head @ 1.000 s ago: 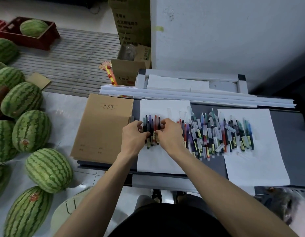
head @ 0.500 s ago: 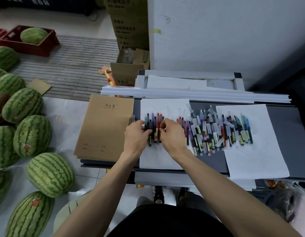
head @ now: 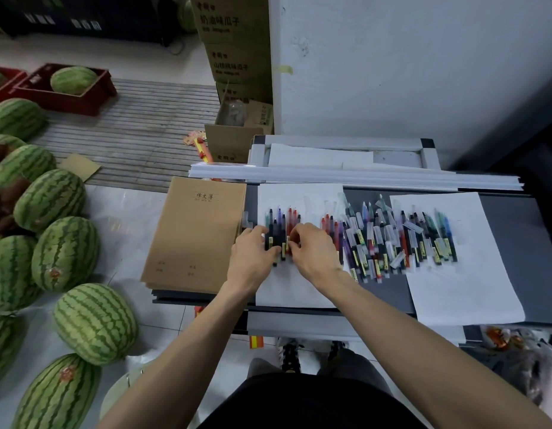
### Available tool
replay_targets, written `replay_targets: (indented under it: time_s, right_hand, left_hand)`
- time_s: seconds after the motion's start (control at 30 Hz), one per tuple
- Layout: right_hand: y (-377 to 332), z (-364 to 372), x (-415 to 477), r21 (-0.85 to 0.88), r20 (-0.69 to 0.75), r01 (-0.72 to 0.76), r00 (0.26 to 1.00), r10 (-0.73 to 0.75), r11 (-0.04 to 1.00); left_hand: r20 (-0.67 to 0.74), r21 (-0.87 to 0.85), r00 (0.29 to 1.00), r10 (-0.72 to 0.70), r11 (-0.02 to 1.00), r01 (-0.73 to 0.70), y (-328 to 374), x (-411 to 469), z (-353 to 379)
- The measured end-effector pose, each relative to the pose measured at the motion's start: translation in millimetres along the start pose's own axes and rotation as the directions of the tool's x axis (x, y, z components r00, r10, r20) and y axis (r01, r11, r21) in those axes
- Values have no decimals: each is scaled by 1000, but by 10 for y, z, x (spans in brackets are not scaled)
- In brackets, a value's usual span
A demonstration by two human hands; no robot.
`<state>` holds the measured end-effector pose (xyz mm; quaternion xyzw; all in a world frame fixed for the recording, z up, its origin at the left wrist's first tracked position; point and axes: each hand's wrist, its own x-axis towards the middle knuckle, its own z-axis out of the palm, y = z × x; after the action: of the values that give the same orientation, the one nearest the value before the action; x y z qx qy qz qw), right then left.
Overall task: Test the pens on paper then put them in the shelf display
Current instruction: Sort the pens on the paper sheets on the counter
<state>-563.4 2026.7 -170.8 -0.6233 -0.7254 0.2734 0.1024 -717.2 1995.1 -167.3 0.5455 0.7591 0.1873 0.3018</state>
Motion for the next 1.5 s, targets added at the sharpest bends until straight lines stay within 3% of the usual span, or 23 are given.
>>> replay_targets:
  time_s: [0.43, 0.7, 0.87, 1.3, 1.43, 1.5]
  right_hand:
    - [-138, -47, -31, -127, 139, 273, 957, -256, 954]
    - [-401, 50, 141, -245, 178, 376, 923, -340, 894]
    - [-512, 80, 349, -308, 181, 393, 918, -353, 866]
    - [-539, 294, 524, -312, 172, 387, 921, -349, 868]
    - [-494, 303, 485, -182, 144, 333, 940, -310, 925]
    - [-481, 257, 426, 6, 119, 223, 968, -222, 975]
  left_hand:
    - [34, 184, 997, 63, 981, -69, -334, 64, -691]
    - [222, 416, 965, 139, 882, -223, -211, 221, -690]
    - [260, 469, 960, 102, 856, -218, -257, 221, -597]
    - [183, 340, 956, 230, 898, -281, -369, 205, -609]
    - [124, 125, 979, 163, 976, -178, -393, 235, -658]
    - [78, -90, 996, 51, 995, -44, -421, 222, -674]
